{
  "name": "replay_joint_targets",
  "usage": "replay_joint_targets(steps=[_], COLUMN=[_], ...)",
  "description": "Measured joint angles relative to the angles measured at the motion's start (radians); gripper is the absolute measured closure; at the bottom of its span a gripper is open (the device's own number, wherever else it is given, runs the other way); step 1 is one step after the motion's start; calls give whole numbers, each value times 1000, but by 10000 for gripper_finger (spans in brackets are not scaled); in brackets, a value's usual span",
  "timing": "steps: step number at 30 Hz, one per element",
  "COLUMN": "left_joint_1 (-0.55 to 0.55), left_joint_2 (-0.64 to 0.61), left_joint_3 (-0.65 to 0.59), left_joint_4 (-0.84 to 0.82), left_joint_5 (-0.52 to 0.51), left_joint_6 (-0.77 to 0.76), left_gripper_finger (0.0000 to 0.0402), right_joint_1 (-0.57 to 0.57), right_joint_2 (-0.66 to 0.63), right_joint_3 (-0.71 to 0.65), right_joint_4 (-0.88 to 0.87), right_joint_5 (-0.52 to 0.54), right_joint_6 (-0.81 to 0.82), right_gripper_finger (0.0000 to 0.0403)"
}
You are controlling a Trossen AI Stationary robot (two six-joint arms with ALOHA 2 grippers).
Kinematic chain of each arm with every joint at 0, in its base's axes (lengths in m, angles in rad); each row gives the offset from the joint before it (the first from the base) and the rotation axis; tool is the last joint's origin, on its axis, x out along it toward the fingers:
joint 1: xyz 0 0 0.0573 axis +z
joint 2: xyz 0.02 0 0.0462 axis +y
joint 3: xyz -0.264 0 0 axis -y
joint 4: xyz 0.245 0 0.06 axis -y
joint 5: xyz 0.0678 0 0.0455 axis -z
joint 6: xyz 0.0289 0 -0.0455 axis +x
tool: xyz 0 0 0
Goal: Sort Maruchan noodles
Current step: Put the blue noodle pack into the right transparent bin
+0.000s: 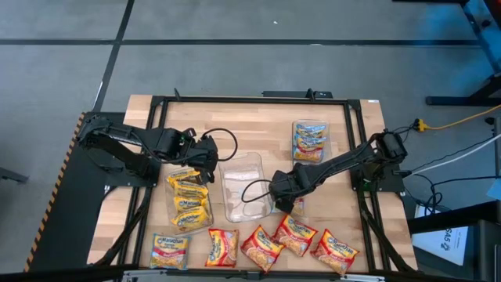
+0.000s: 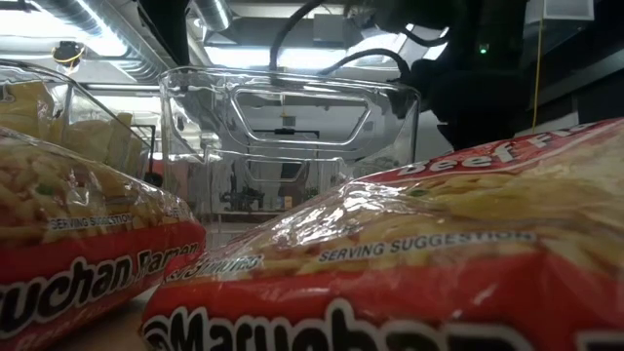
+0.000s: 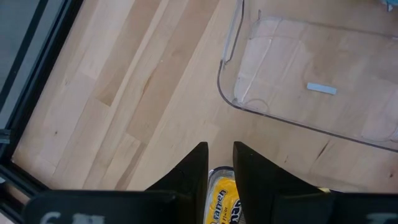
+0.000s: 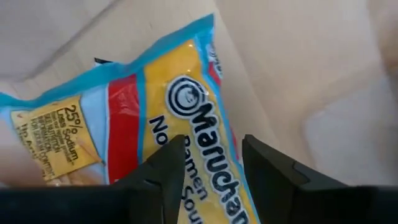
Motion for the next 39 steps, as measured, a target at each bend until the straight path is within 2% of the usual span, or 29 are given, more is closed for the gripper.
replay_joint_targets(steps=[3, 8, 10, 13, 15, 19, 29, 33, 39], left_joint_1=[0, 0, 0, 0, 0, 0, 0, 0, 0], left_joint_2=[0, 0, 0, 0, 0, 0, 0, 0, 0], left_joint_3=[0, 0, 0, 0, 0, 0, 0, 0, 0], left_joint_4=[0, 0, 0, 1, 1, 7, 7, 6, 6], left_joint_5=[0, 2, 5, 5, 5, 6, 6, 6, 6], left_joint_6=[0, -1, -1, -1, -2, -3, -3, -2, -2], left_gripper_finger=[333, 333, 333, 333, 333, 333, 333, 333, 333], right_joint_1=[0, 1, 0, 0, 1, 1, 2, 3, 47], right_joint_2=[0, -5, -5, -5, -4, 2, 2, 1, 1], right_joint_3=[-26, -42, -42, -42, -41, -1, 207, 259, 260], right_joint_4=[71, 102, 102, 102, 100, 68, 6, -39, -175], right_joint_5=[-39, -42, -42, -49, -53, -59, -28, -116, -273], right_joint_6=[0, -3, -3, -4, -10, -31, -96, -93, -47], right_gripper_finger=[249, 260, 288, 366, 390, 399, 402, 398, 378])
